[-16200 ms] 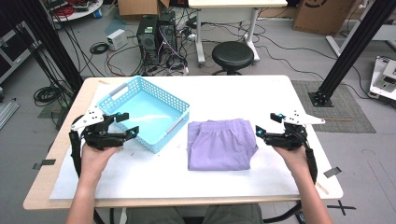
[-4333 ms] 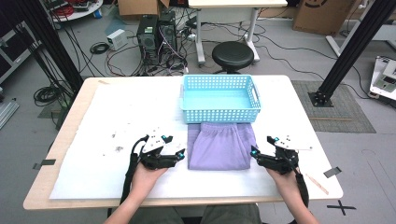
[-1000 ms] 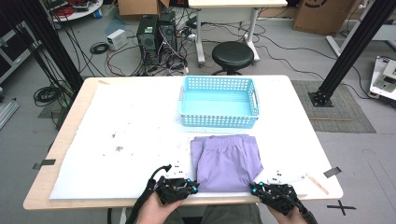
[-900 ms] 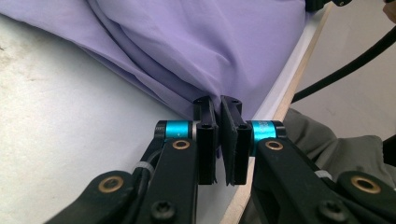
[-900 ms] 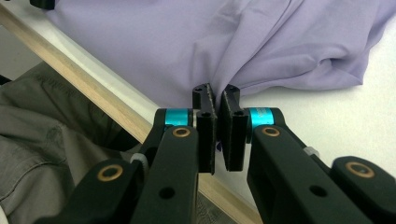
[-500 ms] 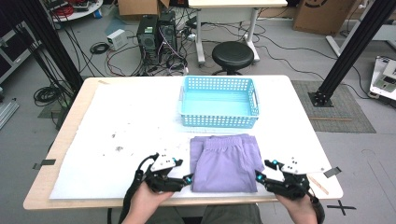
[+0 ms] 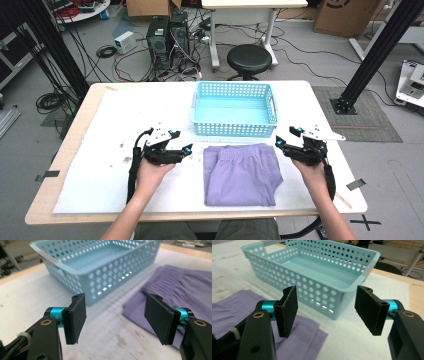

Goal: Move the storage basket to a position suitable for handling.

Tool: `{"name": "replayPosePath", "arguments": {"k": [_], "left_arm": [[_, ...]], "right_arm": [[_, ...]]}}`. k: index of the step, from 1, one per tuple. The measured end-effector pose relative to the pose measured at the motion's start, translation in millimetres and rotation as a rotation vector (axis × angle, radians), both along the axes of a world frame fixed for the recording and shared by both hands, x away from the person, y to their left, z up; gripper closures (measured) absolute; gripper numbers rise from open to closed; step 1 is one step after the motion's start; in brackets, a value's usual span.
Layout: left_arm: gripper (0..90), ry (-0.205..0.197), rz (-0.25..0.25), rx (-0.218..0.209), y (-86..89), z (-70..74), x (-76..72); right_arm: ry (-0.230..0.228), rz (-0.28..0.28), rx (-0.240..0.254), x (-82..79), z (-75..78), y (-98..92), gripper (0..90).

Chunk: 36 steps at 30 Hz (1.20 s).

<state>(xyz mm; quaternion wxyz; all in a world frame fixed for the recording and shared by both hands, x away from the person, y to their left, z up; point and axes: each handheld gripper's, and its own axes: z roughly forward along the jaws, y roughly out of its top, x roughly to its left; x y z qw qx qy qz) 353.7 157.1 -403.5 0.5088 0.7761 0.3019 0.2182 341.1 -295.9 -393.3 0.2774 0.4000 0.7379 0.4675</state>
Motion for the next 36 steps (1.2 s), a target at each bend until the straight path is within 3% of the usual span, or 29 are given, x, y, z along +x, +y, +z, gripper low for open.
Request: {"name": "replayPosePath", "arguments": {"k": [3,5,7,9,11,14,19,21,24,30,36], "left_arm": [[34.0,0.004,0.000,-0.070,3.9,-5.2,12.5],[34.0,0.037,0.011,-0.101,5.3,-9.3,19.9],[34.3,0.091,0.014,-0.086,6.7,-10.3,29.4],[34.6,0.102,0.003,-0.097,7.3,-8.8,37.8],[34.5,0.078,-0.005,-0.118,7.8,-8.1,43.5],[32.9,0.111,-0.029,-0.072,3.4,-9.7,57.3],[29.1,0.138,-0.028,-0.096,0.8,-22.7,71.7],[29.0,0.163,-0.023,-0.097,-1.8,-25.0,77.2],[28.7,0.154,-0.033,-0.087,-8.5,-25.6,82.4],[29.6,0.156,-0.045,-0.059,-24.0,-32.0,92.2],[38.3,0.172,-0.022,-0.028,-32.3,-37.5,94.6]], "right_arm": [[0.009,0.011,0.026,10.9,0.0,0.1,35.0],[0.015,0.013,0.034,17.8,0.4,0.6,34.8],[0.005,0.009,0.030,24.2,0.2,1.7,34.8],[0.033,0.005,0.022,30.9,-0.2,2.6,33.5],[0.061,0.010,0.019,38.2,-1.2,1.9,32.8],[0.087,0.007,0.013,46.5,-3.2,0.2,32.2],[0.111,0.021,-0.005,60.9,-11.1,-0.8,31.6],[0.129,0.060,-0.003,66.6,-16.3,0.6,31.8],[0.133,0.049,-0.048,69.9,-21.2,5.8,29.8],[0.176,0.031,-0.058,77.6,-28.5,7.8,30.1],[0.188,0.059,-0.062,82.8,-30.9,12.5,34.2]]}}
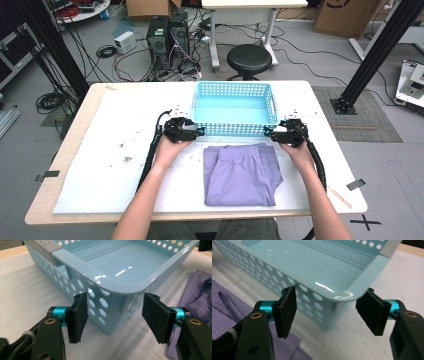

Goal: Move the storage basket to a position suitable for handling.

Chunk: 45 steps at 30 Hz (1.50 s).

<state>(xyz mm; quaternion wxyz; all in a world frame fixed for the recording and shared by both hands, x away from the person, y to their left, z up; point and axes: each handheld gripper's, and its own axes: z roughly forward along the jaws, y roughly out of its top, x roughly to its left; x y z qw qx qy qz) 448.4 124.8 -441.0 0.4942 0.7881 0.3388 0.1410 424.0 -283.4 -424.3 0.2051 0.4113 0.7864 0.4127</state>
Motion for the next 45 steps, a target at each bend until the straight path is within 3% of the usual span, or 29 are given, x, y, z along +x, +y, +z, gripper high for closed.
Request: {"name": "replayPosePath", "arguments": {"k": [3,5,7,19,36,40,45], "left_arm": [[42.0,0.006,0.014,0.000,0.4,0.8,-0.2],[46.0,-0.002,0.022,0.007,0.8,2.6,-1.4],[49.9,-0.033,0.026,0.048,-0.7,5.4,-4.2],[51.1,-0.055,0.020,0.093,-1.9,9.0,-27.7],[50.9,-0.061,0.021,0.093,-4.1,8.2,-41.6],[50.1,-0.032,0.027,0.084,0.9,9.4,-40.8],[34.5,-0.046,0.051,0.049,16.9,16.1,-50.0]], "right_arm": [[-0.011,-0.003,-0.033,0.8,-2.1,4.1,34.0],[-0.006,-0.003,-0.042,1.0,-2.6,3.6,39.1],[0.014,0.010,-0.039,1.3,-3.7,2.5,44.0],[0.016,0.032,-0.067,-11.6,0.2,2.7,44.0],[0.016,0.038,-0.079,-25.6,-0.5,1.0,44.2],[0.008,0.045,-0.078,-26.2,-0.5,-0.2,43.9],[-0.029,0.022,-0.002,-32.3,9.3,-10.4,32.9]]}}
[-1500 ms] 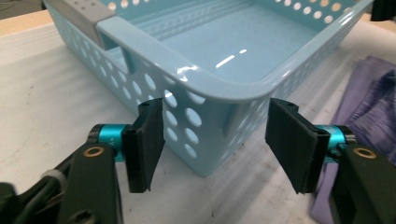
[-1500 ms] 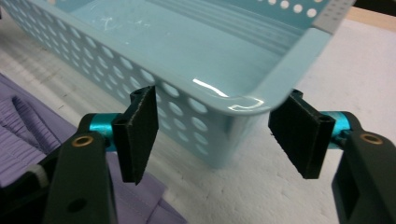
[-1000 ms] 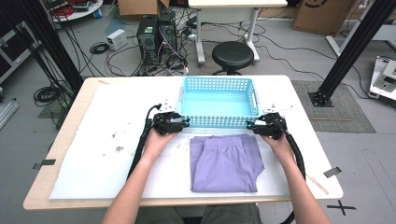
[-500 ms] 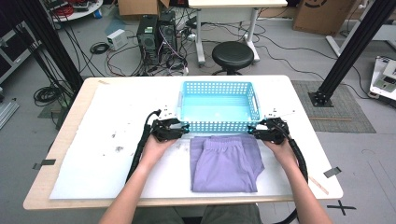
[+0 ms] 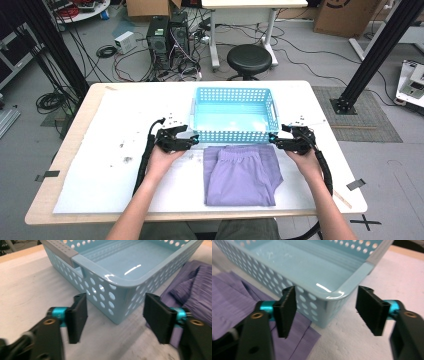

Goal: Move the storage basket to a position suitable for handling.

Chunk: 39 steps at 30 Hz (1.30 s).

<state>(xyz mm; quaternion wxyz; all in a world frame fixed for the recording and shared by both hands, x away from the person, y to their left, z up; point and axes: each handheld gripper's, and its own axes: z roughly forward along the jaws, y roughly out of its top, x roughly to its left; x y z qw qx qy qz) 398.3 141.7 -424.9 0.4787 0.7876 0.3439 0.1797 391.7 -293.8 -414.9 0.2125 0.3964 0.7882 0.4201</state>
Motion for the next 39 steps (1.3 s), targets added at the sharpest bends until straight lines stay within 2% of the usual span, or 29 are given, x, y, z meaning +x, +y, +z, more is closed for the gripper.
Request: {"name": "replayPosePath", "arguments": {"k": [4,6,9,11,13,15,18,21,23,26,28,31,32,35,39], "left_arm": [[33.9,-0.014,0.030,-0.021,13.0,4.6,-13.4],[34.3,-0.036,0.035,-0.017,19.6,6.9,-21.2],[37.8,-0.077,0.009,-0.072,35.1,10.4,-30.8],[38.2,-0.109,0.000,-0.083,43.8,11.1,-34.4],[39.9,-0.156,0.001,-0.081,51.8,11.3,-37.4],[39.9,-0.168,0.018,-0.078,59.5,12.2,-38.1],[39.8,-0.187,0.028,-0.117,70.4,12.7,-37.0],[39.4,-0.174,0.033,-0.131,75.8,14.4,-37.0],[35.3,-0.142,0.045,-0.134,76.2,16.7,-36.7],[32.4,-0.100,0.021,-0.148,76.2,19.4,-34.6],[29.6,-0.101,0.024,-0.139,75.1,20.1,-34.2],[28.4,-0.101,0.009,-0.145,73.4,21.4,-34.7],[28.5,-0.107,0.006,-0.142,72.7,22.3,-35.0],[28.5,-0.121,0.003,-0.136,70.1,24.8,-36.1],[28.4,-0.114,0.001,-0.129,67.5,24.8,-36.5]], "right_arm": [[-0.013,-0.010,0.045,-2.6,7.3,-11.7,21.4],[-0.011,-0.024,0.061,-4.8,9.6,-15.8,21.3],[-0.025,-0.030,0.060,-8.2,12.6,-18.4,26.2],[-0.070,-0.024,0.054,-12.5,14.9,-18.5,29.0],[-0.105,-0.017,0.064,-16.2,16.8,-18.4,36.1],[-0.134,-0.016,0.080,-20.3,18.8,-17.6,35.9],[-0.143,-0.023,0.070,-22.6,20.1,-16.0,34.4],[-0.152,-0.022,0.095,-23.4,19.6,-18.0,34.0],[-0.155,-0.027,0.127,-23.3,20.1,-22.6,31.7],[-0.182,-0.039,0.151,-25.2,19.1,-27.7,30.8],[-0.191,-0.041,0.142,-25.9,18.4,-30.0,30.8],[-0.123,-0.063,0.175,-24.6,18.0,-31.7,21.9],[-0.109,-0.058,0.185,-23.3,18.0,-32.4,22.0],[-0.109,-0.061,0.190,-24.3,19.2,-31.5,22.0],[-0.109,-0.042,0.172,-24.3,21.5,-29.0,21.9]]}}
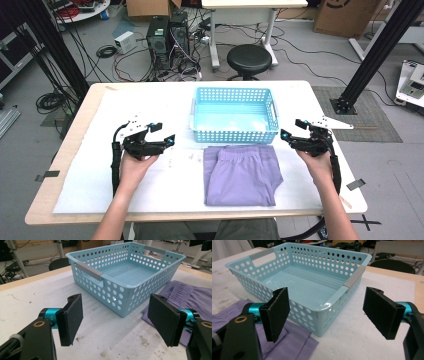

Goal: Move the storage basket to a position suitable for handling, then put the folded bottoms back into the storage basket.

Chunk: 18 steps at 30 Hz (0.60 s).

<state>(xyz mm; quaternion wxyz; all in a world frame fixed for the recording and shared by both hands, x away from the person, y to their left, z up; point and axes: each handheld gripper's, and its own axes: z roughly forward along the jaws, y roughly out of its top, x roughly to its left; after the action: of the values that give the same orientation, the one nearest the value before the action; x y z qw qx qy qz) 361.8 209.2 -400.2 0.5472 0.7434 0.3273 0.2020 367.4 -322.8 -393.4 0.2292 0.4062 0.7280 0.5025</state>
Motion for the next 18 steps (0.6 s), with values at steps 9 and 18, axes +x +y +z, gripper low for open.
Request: {"name": "replayPosePath", "arguments": {"k": [9,18], "left_arm": [[28.4,0.019,-0.013,-0.026,-3.7,1.3,-1.0],[28.5,0.021,-0.032,-0.025,-14.0,2.6,-3.8]], "right_arm": [[-0.005,0.024,-0.015,0.9,-0.5,5.1,21.4],[-0.029,0.030,-0.061,-6.3,2.6,11.3,24.3]]}}
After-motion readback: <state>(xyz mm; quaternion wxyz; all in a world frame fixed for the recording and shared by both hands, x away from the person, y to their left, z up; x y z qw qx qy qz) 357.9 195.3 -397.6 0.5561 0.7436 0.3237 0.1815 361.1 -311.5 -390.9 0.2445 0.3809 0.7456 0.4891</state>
